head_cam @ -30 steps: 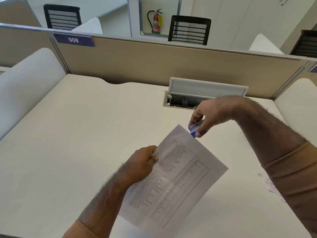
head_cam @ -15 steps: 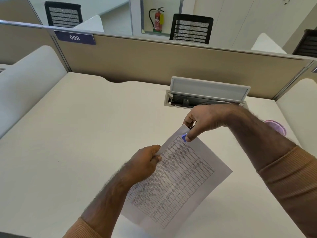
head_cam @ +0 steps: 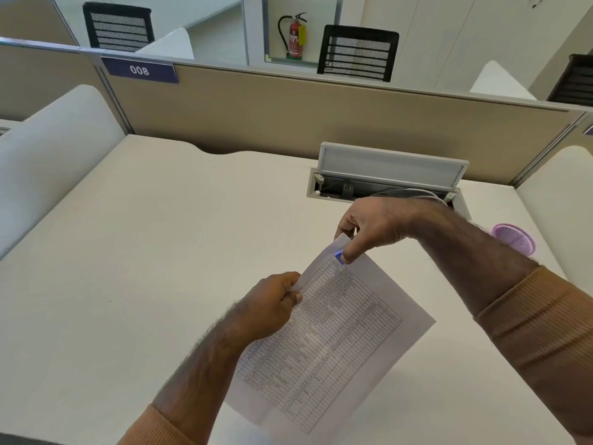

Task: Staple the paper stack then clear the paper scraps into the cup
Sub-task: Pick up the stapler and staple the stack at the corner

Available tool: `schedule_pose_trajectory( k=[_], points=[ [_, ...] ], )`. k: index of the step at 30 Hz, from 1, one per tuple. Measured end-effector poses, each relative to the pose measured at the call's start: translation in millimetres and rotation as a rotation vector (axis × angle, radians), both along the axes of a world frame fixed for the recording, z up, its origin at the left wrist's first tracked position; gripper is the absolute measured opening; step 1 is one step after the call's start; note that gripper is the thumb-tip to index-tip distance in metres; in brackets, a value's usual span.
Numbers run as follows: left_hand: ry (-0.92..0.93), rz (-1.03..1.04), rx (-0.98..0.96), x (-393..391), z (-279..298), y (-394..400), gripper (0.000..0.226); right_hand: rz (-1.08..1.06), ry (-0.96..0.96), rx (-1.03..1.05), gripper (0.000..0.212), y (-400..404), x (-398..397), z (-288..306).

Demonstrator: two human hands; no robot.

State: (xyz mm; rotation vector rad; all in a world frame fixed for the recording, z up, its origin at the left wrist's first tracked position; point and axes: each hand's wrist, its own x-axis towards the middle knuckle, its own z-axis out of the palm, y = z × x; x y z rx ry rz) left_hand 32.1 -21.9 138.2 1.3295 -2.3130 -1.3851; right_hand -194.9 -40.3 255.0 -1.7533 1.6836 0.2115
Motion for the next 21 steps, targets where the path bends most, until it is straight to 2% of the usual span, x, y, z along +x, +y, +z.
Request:
schedule_pose_trajectory(
  k=[3,16,19,21],
  points=[
    [-0.008,0.001,0.002,0.2,-1.6,-0.6,0.015,0.026,-0.002,0.012,0.019,-1.4,1.1,-2.1],
    [-0.017,0.016,0.065,0.2,-4.8,0.6,0.016,0.026,-0.003,0.056,0.030,-10.2,-4.3,-18.8],
    [-0.001,0.047,0.092,2.1,-7.0,-1.2,0.015,-0.005,-0.045,0.076,0.035,-12.5,-11.0,-23.6],
    [0.018,0.076,0.118,4.5,-8.5,-1.7,0.015,-0.054,-0.119,0.078,0.027,-12.6,-16.2,-25.3]
  ],
)
